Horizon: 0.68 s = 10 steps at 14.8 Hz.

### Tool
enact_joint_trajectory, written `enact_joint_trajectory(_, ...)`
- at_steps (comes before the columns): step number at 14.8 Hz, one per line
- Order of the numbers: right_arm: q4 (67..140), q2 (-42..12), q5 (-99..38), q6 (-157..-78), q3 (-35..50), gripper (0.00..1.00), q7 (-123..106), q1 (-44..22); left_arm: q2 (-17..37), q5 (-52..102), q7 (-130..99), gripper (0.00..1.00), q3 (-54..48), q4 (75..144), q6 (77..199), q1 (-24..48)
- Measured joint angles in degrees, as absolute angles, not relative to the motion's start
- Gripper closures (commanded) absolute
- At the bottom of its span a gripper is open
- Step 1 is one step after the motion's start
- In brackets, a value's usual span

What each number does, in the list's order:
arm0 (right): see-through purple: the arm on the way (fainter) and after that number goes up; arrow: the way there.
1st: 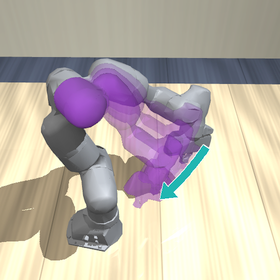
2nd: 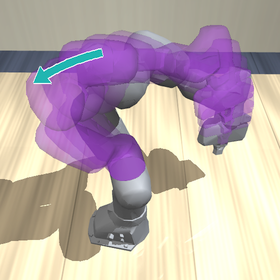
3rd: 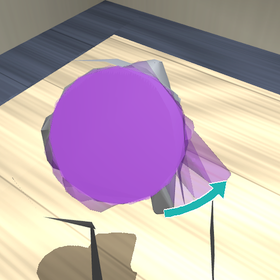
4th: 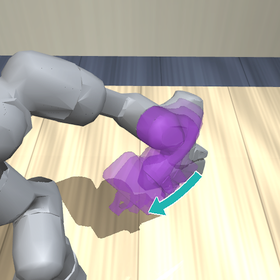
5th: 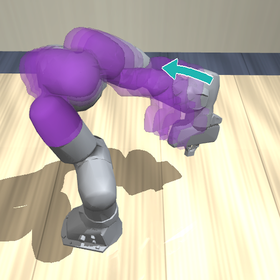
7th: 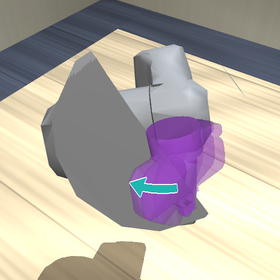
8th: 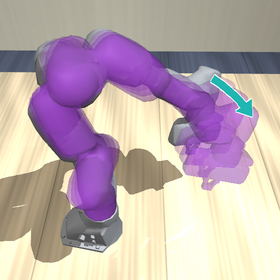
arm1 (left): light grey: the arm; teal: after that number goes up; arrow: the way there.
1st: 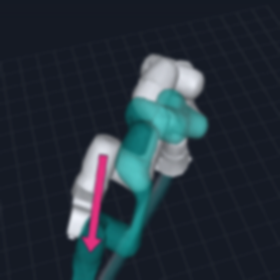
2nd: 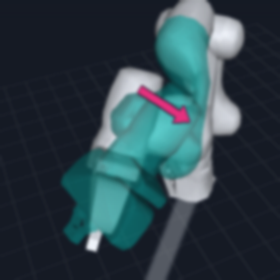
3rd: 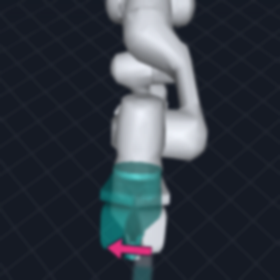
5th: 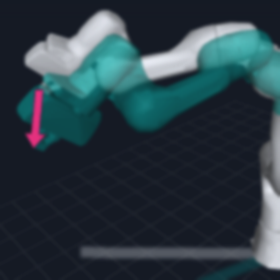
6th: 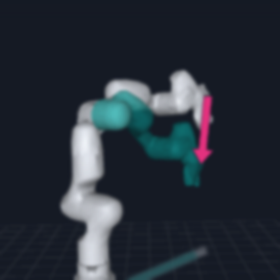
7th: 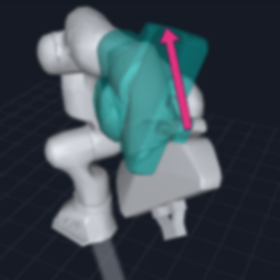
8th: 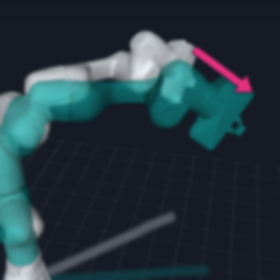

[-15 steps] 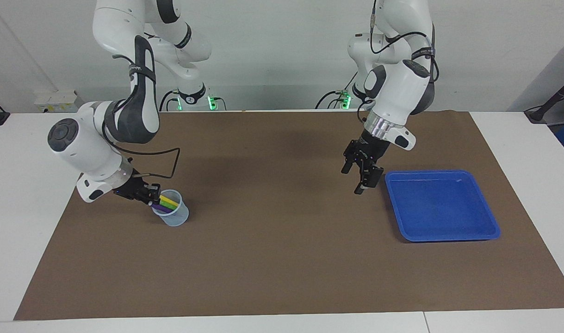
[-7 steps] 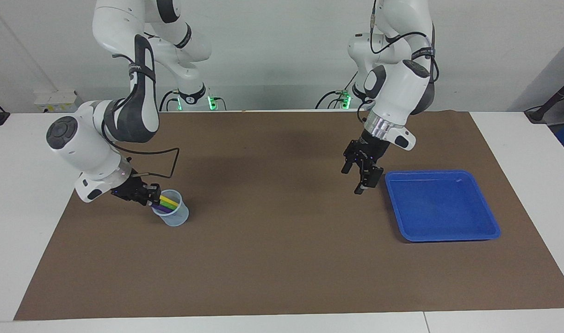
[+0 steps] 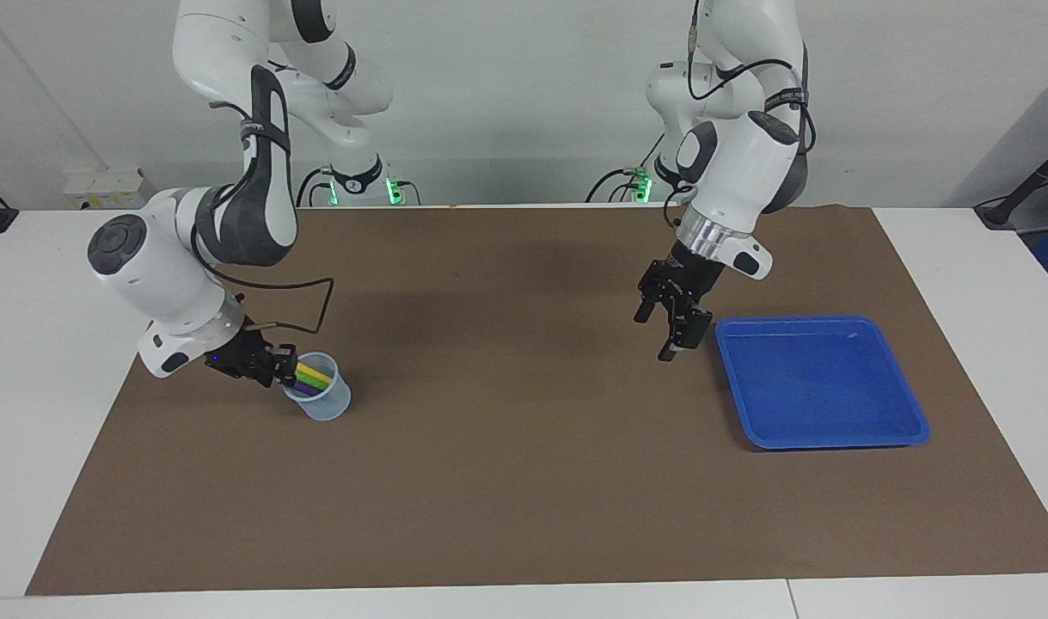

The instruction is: Right arm passes pens to left for tray arrangement

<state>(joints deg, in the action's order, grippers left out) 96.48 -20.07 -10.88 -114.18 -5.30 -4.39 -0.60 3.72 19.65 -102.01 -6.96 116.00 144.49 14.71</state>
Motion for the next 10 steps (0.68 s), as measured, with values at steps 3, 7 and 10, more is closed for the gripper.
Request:
enact_joint_trajectory(3,96.82,-20.07,-10.88,-114.19,-5.29,0.70,-4.39,-0.60,3.72,19.65,-102.01,0.00,-6.96,116.00,144.49,14.71)
enact_joint_trajectory(7,96.94,-20.07,-10.88,-114.26,-5.29,0.78,-4.40,-0.60,3.72,19.65,-102.01,0.00,-6.96,116.00,144.49,14.71)
enact_joint_trajectory(10,96.92,-20.05,-10.89,-114.45,-5.28,0.89,-4.44,-0.60,3.72,19.65,-102.01,0.00,-6.96,116.00,144.49,14.71)
